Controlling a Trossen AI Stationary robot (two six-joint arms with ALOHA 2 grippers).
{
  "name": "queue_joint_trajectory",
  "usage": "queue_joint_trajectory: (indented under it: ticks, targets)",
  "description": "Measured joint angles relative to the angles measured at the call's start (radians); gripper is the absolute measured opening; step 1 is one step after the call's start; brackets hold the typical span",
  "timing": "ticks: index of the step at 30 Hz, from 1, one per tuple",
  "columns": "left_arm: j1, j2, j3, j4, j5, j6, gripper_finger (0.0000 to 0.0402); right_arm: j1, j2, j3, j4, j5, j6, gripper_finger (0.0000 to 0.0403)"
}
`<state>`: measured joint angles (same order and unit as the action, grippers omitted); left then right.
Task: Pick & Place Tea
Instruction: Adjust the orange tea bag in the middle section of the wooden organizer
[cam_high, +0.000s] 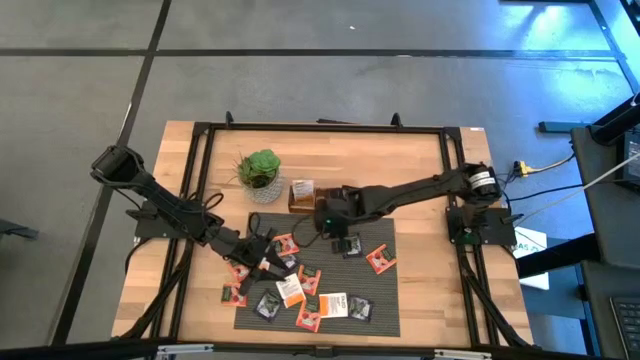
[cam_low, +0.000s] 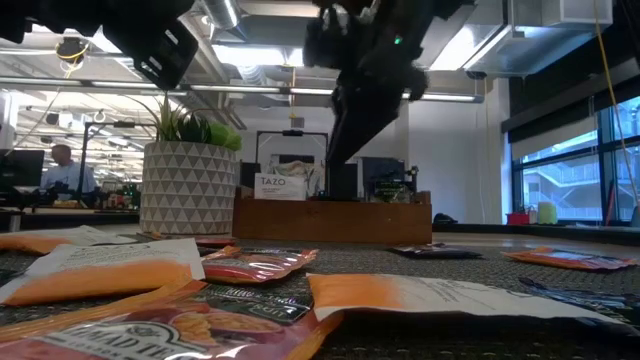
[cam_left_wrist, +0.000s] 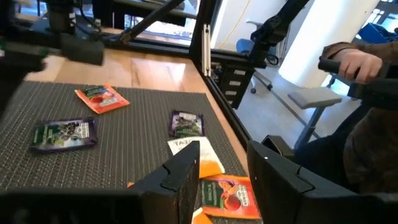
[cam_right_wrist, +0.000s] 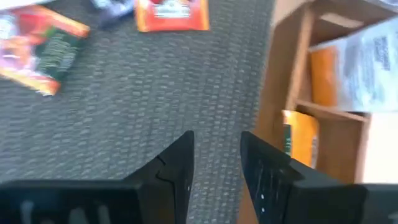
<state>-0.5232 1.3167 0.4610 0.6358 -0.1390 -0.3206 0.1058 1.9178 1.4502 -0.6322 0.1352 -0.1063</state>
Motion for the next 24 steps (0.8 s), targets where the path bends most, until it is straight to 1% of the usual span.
queue_joint_trajectory:
  ticks: [2,11,17,24]
  targets:
    - [0.000,0.000,0.000,-0.010,0.000,0.000,0.0130,-0.013,0.015,0.000,0.013,0.014,0.000,0.0133]
    - [-0.006,0.000,0.000,-0.021,0.001,-0.008,0.0130,-0.062,0.052,0.000,0.008,0.012,0.000,0.0133]
    - [-0.006,0.000,0.000,-0.021,0.000,-0.008,0.0131,-0.076,0.053,0.000,0.009,-0.046,0.001,0.0133]
    - [-0.006,0.000,0.000,-0.027,0.000,-0.008,0.0130,-0.078,0.071,0.000,0.020,-0.051,0.001,0.0133]
